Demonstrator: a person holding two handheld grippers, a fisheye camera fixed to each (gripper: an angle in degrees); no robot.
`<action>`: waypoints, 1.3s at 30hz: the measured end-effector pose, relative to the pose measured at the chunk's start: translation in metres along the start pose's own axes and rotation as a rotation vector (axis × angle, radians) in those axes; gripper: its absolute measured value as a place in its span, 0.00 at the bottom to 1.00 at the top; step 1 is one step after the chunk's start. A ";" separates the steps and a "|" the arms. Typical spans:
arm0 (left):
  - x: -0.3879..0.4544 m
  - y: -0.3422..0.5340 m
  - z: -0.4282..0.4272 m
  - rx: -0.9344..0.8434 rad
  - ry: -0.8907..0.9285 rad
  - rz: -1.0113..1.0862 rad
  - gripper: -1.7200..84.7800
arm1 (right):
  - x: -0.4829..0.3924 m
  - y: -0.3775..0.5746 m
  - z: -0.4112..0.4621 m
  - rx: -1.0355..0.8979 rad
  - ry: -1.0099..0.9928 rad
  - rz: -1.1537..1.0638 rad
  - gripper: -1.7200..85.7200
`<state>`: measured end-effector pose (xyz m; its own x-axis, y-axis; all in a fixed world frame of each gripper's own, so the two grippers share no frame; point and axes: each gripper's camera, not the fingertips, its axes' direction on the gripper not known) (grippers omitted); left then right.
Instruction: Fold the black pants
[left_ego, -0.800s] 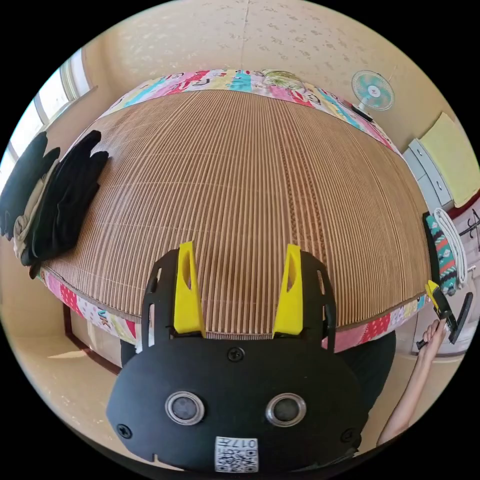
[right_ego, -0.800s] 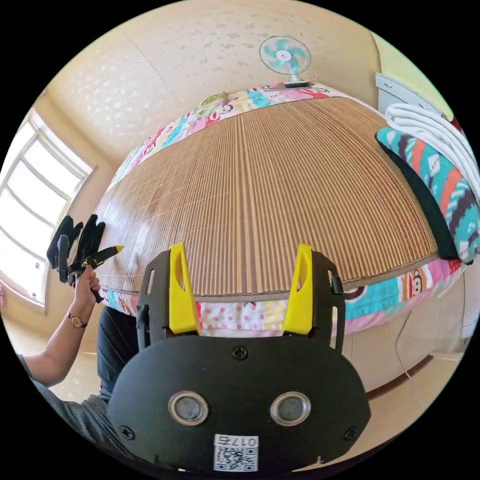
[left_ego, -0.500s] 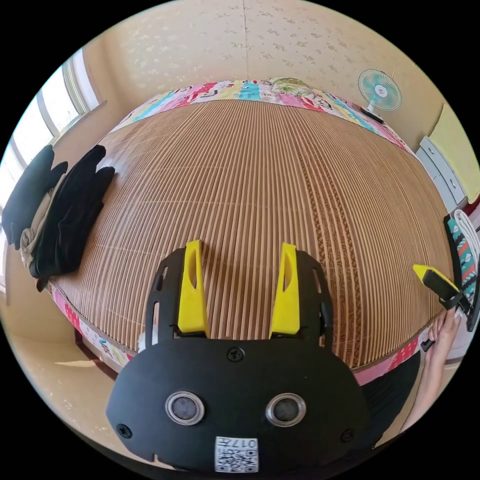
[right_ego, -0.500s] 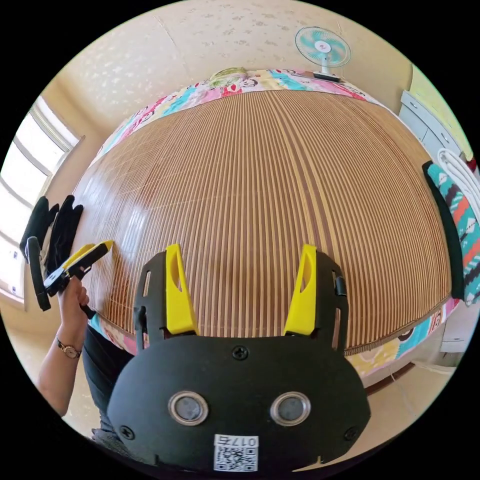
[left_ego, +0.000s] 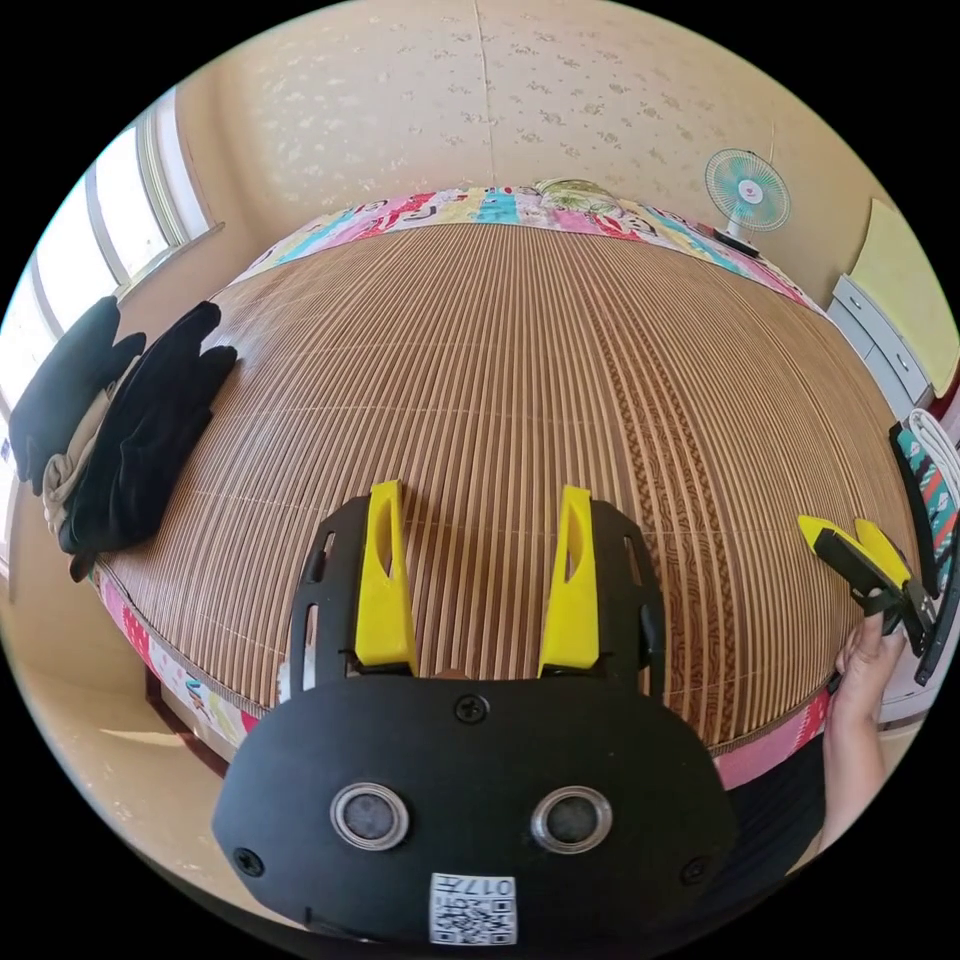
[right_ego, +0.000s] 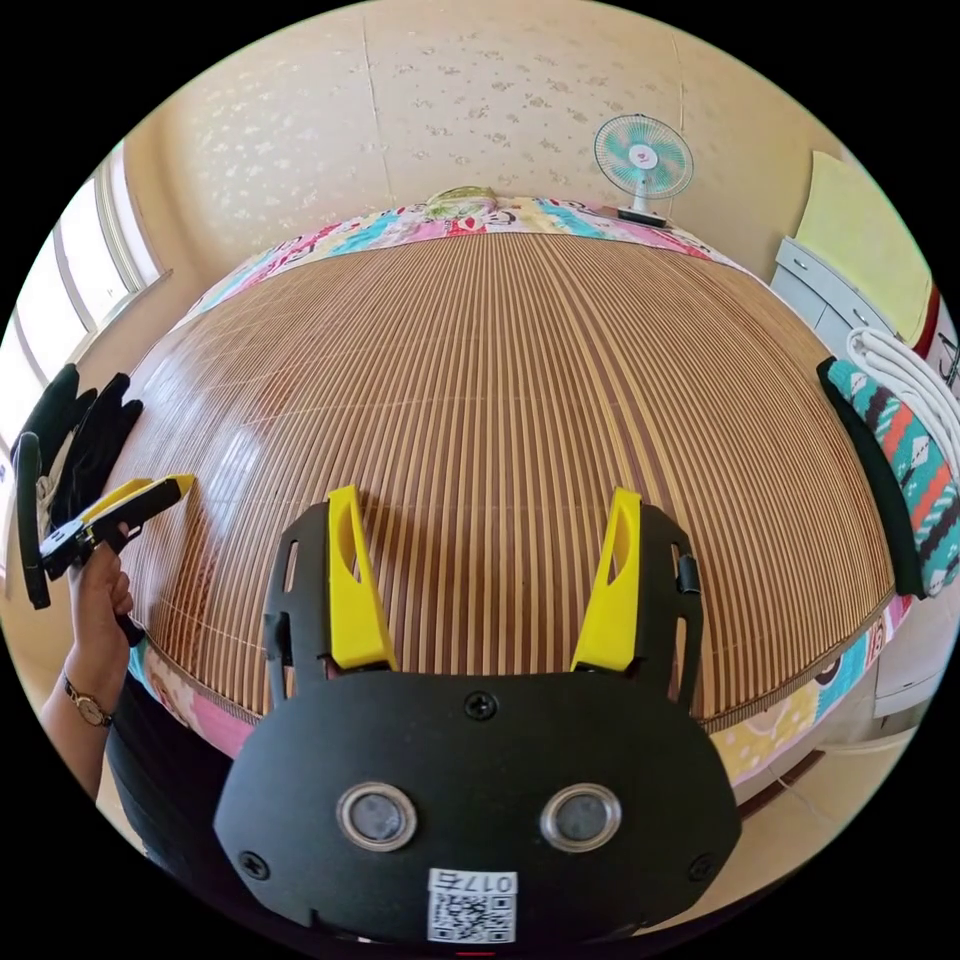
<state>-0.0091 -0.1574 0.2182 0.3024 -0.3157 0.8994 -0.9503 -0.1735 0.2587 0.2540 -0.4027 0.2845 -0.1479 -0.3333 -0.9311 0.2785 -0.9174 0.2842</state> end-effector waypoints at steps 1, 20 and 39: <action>-0.001 0.001 -0.001 0.003 0.000 0.000 0.26 | 0.000 0.003 -0.001 0.003 -0.001 0.000 0.38; -0.006 0.008 -0.016 0.040 -0.031 0.006 0.26 | 0.006 0.081 -0.015 0.031 0.013 -0.016 0.37; 0.001 -0.020 -0.034 0.044 -0.045 0.009 0.26 | 0.005 0.116 -0.014 0.028 0.014 -0.013 0.37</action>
<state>0.0078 -0.1219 0.2256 0.2977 -0.3589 0.8846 -0.9492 -0.2107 0.2339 0.2992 -0.5076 0.3092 -0.1380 -0.3180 -0.9380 0.2497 -0.9276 0.2777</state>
